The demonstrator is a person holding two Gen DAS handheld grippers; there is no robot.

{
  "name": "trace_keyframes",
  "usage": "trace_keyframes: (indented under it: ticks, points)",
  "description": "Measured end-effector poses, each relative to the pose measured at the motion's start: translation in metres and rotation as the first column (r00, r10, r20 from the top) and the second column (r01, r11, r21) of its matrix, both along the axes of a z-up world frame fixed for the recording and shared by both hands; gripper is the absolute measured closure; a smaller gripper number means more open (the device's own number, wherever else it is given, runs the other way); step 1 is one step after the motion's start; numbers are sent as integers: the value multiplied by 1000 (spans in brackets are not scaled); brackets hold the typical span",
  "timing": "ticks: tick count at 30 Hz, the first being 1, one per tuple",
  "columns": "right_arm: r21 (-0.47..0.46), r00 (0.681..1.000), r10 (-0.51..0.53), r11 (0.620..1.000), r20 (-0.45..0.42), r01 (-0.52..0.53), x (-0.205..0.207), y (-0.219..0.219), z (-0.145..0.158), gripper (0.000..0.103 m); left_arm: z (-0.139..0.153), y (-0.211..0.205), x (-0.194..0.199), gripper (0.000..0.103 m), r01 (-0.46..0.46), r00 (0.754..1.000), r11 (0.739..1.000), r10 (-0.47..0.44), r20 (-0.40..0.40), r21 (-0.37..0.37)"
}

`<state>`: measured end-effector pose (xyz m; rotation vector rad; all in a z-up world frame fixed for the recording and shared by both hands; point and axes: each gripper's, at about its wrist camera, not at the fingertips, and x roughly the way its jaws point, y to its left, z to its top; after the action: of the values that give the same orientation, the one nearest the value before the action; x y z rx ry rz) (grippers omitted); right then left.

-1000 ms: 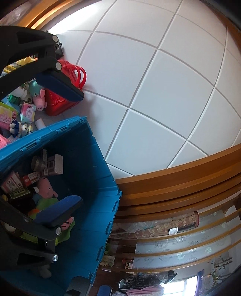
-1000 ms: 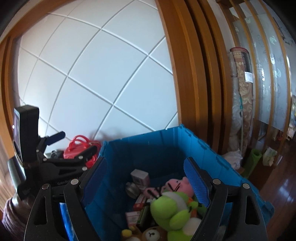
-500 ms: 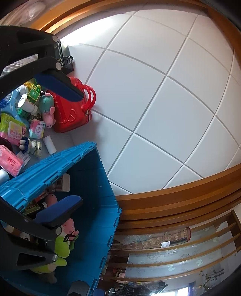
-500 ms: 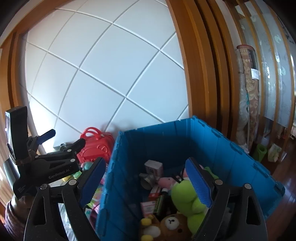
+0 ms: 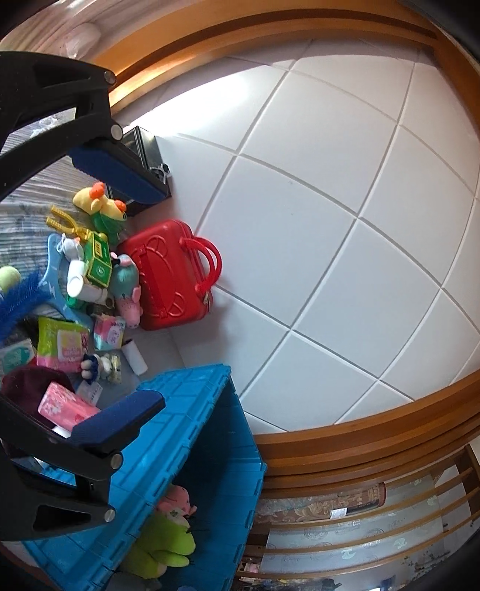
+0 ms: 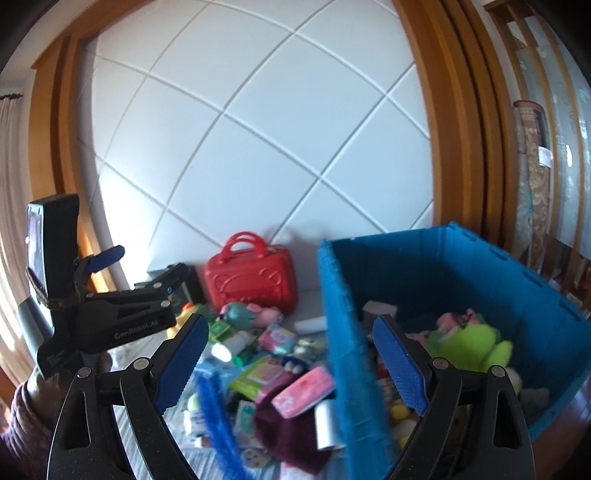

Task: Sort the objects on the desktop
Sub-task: 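Return to the pile and grasp the blue bristle brush with the right tool, then grasp the white alcohol wipes pack with the left tool while the right carries the brush toward the crate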

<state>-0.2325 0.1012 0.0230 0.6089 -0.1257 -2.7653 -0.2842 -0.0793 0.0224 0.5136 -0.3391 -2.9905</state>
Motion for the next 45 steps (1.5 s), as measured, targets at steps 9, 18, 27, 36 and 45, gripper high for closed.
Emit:
trace_keyframes:
  ticks: [9,18,27,36,45]
  points:
    - [45,983,166,984,79,-170,7,-88,-55,11,-25,-94,34,0,-124,992,992,124,-6,-11]
    - [124,795,394,858,461,-498,-39,-167,-238,38,-66,-133,45,0,-193,979,981,192,72,6]
    - [138,669,387,795,634,-591,-50,-184,-342,49,-115,-143,32,0,-230,957,973,223,184,17]
    - [201,664,308,794,681,-574,-62,-185,-357,90,-167,-132,14,0,-76,958,997,76,278,-11]
    - [96,759,311,894,573,-438,-56,-120,-284,90,-290,-115,-33,27,239,804,969,-237,546,68]
